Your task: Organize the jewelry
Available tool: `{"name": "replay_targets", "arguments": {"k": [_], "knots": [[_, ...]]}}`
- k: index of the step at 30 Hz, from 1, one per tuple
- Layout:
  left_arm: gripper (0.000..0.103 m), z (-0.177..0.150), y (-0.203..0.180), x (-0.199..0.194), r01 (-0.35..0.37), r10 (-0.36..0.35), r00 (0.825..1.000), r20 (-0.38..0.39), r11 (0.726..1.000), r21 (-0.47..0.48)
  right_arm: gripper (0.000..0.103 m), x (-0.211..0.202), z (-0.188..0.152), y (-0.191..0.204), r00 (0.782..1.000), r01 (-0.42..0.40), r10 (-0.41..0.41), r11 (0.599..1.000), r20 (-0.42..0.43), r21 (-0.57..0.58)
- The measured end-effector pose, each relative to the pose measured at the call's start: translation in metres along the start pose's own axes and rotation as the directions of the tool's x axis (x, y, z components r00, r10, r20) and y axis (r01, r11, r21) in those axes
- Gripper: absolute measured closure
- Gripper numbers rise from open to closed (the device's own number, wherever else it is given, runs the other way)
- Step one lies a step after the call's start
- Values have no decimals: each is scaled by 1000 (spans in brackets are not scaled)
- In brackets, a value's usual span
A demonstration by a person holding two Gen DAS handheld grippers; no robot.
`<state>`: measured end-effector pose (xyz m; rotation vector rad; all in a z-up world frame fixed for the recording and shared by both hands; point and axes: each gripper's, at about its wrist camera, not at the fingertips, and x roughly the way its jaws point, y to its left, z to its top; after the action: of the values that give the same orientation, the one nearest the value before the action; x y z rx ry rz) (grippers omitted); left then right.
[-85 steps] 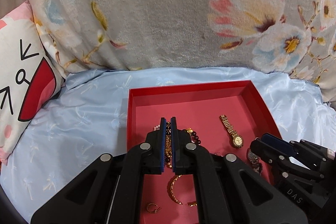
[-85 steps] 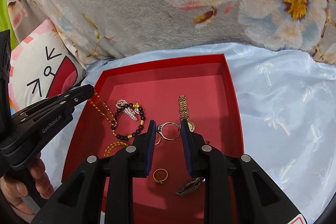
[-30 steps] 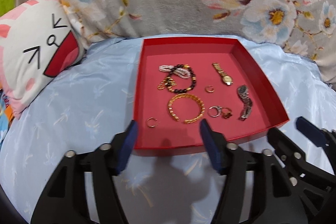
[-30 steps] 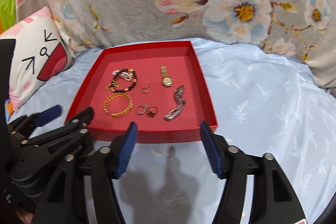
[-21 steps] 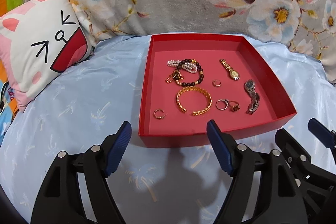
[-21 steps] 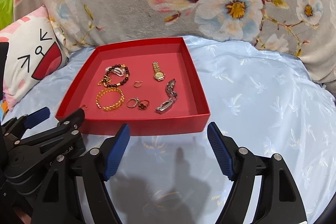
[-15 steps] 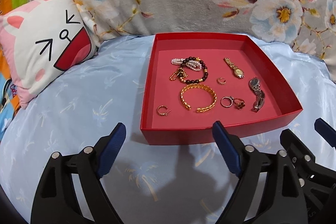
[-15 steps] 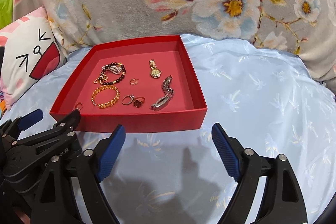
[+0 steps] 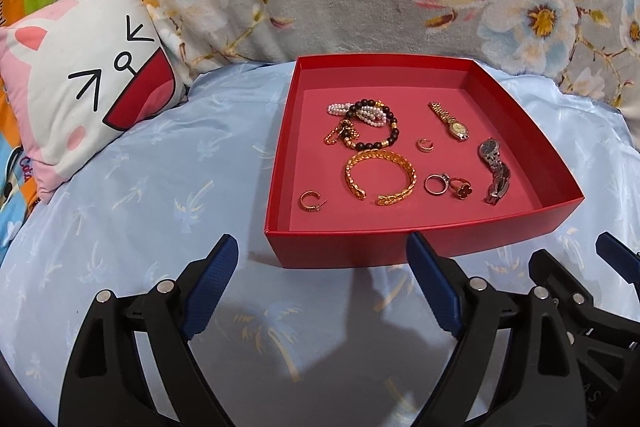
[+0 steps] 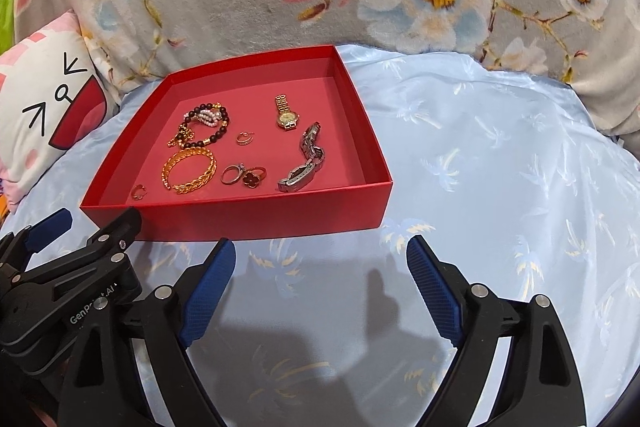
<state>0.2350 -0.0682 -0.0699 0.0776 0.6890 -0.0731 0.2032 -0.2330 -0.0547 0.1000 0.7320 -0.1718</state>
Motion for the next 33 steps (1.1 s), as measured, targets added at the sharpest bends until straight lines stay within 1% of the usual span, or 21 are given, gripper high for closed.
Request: {"name": "replay_targets", "arguments": {"k": [7, 10, 24, 33], "knots": [[19, 0, 0, -1, -5, 5, 1000, 1, 1000, 3, 17, 1, 0, -1, 1000, -2, 2, 1000, -5, 4], [19, 0, 0, -1, -3, 3, 1000, 1, 1000, 1, 17, 0, 0, -2, 1000, -16, 16, 1000, 0, 6], [19, -1, -2, -1, -16, 16, 1000, 2, 1000, 9, 17, 3, 1, -2, 1000, 4, -4, 1000, -17, 6], [19, 0, -2, -3, -21, 21, 1000, 6, 1000, 6, 17, 2, 0, -1, 1000, 3, -3, 1000, -9, 2]]}}
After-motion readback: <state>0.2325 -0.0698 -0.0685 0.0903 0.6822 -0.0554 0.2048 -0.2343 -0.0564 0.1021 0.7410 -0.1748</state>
